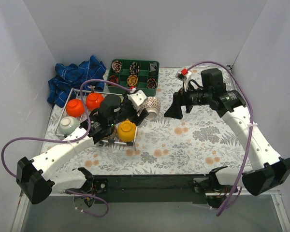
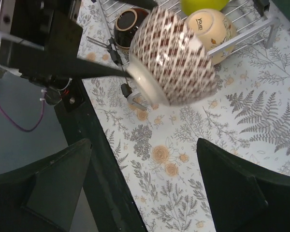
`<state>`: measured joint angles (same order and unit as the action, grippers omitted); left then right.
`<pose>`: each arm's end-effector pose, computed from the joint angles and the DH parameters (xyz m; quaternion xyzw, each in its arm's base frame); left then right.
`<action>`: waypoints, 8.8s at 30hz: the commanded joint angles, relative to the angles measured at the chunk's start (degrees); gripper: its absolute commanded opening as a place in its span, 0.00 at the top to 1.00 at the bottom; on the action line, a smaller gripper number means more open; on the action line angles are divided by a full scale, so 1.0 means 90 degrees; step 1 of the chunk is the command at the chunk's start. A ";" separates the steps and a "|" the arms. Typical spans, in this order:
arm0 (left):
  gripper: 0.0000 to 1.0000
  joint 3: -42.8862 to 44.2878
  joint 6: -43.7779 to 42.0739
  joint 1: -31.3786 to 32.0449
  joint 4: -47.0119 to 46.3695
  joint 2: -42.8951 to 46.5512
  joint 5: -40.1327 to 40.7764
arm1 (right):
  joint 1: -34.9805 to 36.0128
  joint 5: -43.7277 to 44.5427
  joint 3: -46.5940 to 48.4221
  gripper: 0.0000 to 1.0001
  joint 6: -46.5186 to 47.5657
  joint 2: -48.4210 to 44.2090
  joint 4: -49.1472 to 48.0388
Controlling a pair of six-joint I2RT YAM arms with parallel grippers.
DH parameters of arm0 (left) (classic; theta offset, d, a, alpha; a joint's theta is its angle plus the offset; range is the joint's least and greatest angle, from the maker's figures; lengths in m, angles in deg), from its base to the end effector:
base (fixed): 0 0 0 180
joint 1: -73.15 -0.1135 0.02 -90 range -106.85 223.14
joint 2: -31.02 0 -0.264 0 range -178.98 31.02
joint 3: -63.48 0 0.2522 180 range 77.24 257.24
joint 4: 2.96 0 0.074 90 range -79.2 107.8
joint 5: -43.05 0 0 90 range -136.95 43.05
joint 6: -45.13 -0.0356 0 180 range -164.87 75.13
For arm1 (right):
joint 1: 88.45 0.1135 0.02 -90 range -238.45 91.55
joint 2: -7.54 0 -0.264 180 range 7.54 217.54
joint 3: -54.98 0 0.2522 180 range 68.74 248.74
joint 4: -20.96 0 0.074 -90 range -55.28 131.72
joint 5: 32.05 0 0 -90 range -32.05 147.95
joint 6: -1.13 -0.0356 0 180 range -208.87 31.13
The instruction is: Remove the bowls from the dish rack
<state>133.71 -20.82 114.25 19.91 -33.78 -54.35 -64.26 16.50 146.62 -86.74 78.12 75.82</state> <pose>0.1951 -0.1763 0.3435 0.1570 0.7899 -0.3618 0.4696 0.2195 0.1244 0.3971 -0.3501 0.7654 0.3907 0.3727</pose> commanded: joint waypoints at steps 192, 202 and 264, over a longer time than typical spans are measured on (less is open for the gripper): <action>0.42 -0.1821 0.8333 -0.5495 -0.2428 -0.2235 0.1135 | 0.0242 0.2604 -0.3723 0.10 -0.1047 -0.2091 -0.2086; 0.70 -0.1694 0.7709 -0.5495 -0.1891 -0.1424 0.1076 | 0.0242 0.2477 -0.3635 0.11 -0.1057 -0.2189 -0.2038; 0.77 -0.0932 -0.3913 0.2367 -0.0973 -0.0017 0.2277 | 0.0799 -0.1488 0.1708 0.18 0.1569 0.2645 0.1507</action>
<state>125.49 -53.23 135.16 15.45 -34.65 -35.47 -58.05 5.81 162.47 -75.85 101.95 85.79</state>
